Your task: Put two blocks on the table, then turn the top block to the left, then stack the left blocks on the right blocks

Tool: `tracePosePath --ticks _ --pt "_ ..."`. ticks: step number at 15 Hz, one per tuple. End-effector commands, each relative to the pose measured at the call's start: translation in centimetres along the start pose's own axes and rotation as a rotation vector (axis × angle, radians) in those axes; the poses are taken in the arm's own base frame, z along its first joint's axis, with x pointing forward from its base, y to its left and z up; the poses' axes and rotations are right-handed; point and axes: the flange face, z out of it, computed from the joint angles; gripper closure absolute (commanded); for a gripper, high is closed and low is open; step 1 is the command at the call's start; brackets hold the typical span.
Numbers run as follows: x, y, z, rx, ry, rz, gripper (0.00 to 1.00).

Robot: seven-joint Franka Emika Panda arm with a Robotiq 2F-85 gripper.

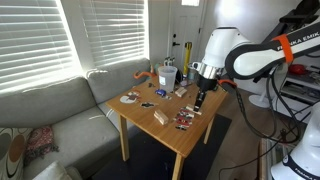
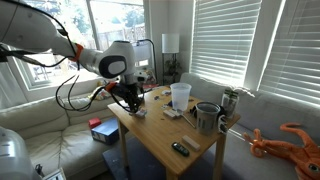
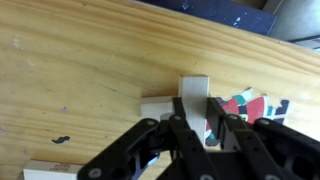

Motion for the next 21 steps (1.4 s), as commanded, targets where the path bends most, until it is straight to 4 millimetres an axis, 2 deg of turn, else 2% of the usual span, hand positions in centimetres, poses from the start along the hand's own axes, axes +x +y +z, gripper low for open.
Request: tracePosePath --ticks 1,9,20,21 --pt "0.4 0.2 -0.2 0.012 -0.023 -0.033 0.93" --pt "1.9 0.6 -0.6 0.027 -0.033 -0.049 0.93" --pt "3.0 0.3 0.5 0.049 -0.126 -0.061 0.93" --pt "3.1 0.2 0.5 0.049 -0.132 -0.059 0.47"
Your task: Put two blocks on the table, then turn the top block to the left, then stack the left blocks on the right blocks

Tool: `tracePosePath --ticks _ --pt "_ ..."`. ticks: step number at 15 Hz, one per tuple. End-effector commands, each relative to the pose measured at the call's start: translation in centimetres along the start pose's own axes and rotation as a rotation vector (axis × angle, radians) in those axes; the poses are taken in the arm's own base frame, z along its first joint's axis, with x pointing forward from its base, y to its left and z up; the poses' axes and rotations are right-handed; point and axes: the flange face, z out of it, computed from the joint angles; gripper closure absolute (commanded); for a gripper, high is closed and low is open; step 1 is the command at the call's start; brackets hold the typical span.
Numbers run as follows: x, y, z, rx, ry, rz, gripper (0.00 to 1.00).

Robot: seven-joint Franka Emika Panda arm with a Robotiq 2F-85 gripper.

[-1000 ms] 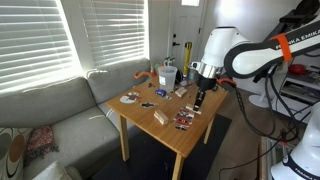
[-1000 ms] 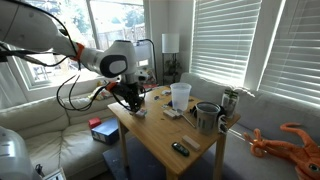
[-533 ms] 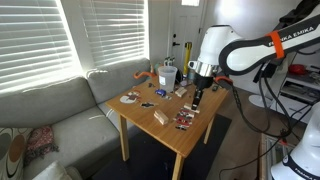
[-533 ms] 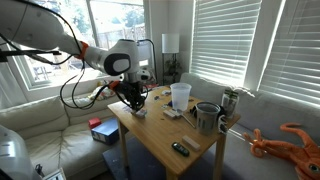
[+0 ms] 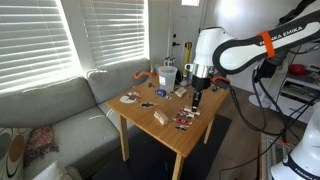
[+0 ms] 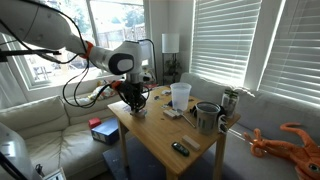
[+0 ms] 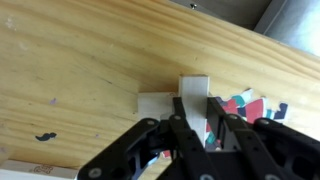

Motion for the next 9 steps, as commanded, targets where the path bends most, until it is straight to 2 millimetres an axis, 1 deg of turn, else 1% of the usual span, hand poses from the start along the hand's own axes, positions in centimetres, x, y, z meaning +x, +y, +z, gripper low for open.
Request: tracePosePath --ticks 1,2,4,7,8,9 --pt "0.6 -0.2 -0.5 0.014 -0.023 0.003 0.46" --pt "0.7 -0.2 -0.7 0.013 -0.019 0.005 0.41" --pt "0.6 -0.5 -1.6 0.01 0.0 0.01 0.27" --pt "0.7 -1.7 -3.4 0.015 0.041 0.044 0.07" --pt "1.0 -2.2 -4.1 0.023 0.059 0.071 0.01" --pt "1.5 -2.9 -4.9 0.039 0.096 0.135 0.0"
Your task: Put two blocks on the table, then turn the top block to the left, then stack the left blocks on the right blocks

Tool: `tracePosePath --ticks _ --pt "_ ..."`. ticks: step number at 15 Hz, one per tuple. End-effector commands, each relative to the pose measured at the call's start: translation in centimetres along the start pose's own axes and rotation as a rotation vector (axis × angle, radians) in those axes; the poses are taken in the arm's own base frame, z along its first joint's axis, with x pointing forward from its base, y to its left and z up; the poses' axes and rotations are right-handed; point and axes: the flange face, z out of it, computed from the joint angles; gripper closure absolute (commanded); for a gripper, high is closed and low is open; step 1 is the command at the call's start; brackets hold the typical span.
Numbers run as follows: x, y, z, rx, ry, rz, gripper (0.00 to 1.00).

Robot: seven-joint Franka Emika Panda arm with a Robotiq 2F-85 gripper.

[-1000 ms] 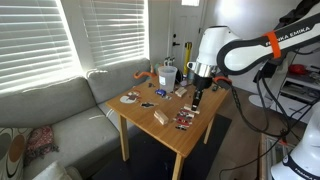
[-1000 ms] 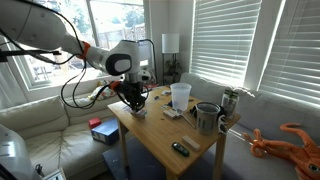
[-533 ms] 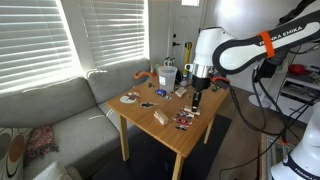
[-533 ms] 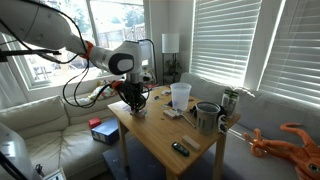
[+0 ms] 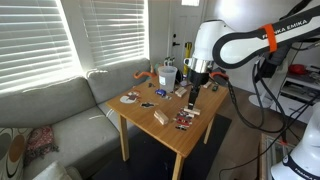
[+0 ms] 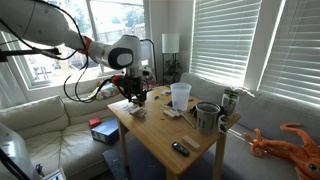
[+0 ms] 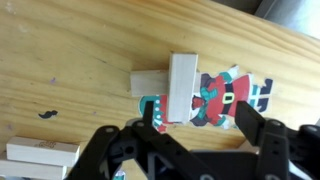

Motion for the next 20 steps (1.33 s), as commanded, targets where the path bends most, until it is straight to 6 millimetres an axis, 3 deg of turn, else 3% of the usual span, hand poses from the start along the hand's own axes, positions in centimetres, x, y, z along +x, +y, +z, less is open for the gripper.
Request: tracePosePath --ticks 1,5,8,14,20 --pt "1.1 -2.7 -3.0 0.044 0.069 0.166 0.0" --pt "3.4 -5.3 -4.6 0.081 0.115 0.369 0.0" --pt "5.0 -6.1 -4.6 0.068 0.129 0.489 0.0" --pt "8.1 -7.0 -2.5 0.05 0.086 0.591 0.0" --pt "10.0 -7.7 1.1 0.022 0.041 0.595 0.0"
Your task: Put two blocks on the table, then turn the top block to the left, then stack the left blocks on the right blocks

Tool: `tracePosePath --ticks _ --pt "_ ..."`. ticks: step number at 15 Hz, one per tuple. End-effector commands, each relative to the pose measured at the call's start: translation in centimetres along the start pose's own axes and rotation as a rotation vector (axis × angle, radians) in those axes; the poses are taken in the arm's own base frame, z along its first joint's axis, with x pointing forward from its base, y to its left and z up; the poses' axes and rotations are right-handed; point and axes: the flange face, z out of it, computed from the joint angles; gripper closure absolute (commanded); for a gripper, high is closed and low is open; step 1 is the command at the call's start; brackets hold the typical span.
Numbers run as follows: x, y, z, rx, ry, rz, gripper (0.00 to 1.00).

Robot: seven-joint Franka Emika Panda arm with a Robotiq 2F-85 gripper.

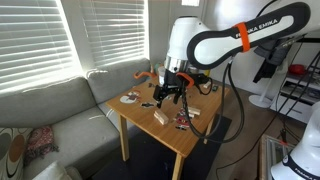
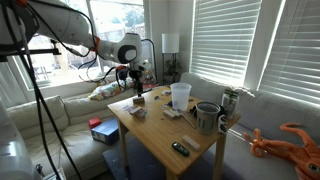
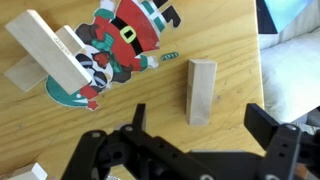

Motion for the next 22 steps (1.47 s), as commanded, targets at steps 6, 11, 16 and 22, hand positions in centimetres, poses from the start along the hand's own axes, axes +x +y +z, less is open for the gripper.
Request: tracePosePath --ticks 6,11,16,22 --pt "0.9 -2.2 3.0 -0.035 -0.037 0.001 0.32" --pt "1.1 -2.2 3.8 -0.041 -0.043 0.003 0.44" --pt "1.1 -2.2 4.2 -0.047 -0.052 0.002 0.75" --pt "0.7 -1.4 2.6 -0.056 -0.014 -0.004 0.93"
